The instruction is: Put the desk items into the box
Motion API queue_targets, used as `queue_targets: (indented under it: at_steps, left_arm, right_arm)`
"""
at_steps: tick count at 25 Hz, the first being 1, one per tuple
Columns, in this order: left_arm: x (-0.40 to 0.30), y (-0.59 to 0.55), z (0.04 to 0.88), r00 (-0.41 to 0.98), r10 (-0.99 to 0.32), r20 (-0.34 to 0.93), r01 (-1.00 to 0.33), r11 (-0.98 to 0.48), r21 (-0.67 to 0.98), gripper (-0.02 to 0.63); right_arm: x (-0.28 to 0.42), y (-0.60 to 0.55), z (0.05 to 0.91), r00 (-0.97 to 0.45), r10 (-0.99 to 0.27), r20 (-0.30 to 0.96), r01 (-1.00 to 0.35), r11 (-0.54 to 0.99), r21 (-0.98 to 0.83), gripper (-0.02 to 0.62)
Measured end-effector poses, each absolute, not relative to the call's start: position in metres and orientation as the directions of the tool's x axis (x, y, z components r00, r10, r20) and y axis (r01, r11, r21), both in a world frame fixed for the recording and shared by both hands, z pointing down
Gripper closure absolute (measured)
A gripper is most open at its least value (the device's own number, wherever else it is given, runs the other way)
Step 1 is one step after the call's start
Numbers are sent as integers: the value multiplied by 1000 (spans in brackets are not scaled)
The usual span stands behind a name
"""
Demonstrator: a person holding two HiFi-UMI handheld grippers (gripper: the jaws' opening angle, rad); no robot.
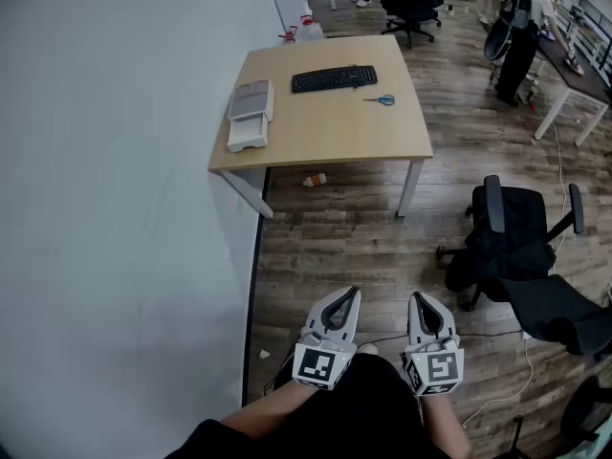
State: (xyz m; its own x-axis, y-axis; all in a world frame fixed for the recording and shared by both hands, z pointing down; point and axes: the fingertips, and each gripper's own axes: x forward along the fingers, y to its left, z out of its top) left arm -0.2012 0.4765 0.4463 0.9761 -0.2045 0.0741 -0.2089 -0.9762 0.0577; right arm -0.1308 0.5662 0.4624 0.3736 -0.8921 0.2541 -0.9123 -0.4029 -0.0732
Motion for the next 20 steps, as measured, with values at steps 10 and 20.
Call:
queue_targets:
  at_steps: [10,20]
  left_arm:
    - [-168,444,455,980,-193,50,-197,-977,83,589]
    - [-65,348,469,985,-163,48,-168,-975,144,589]
  right_arm:
    - [-91,545,464,413,-887,207,-883,-445,-147,535]
    - [-3,455,482,415,-864,284,-879,-462,-120,535]
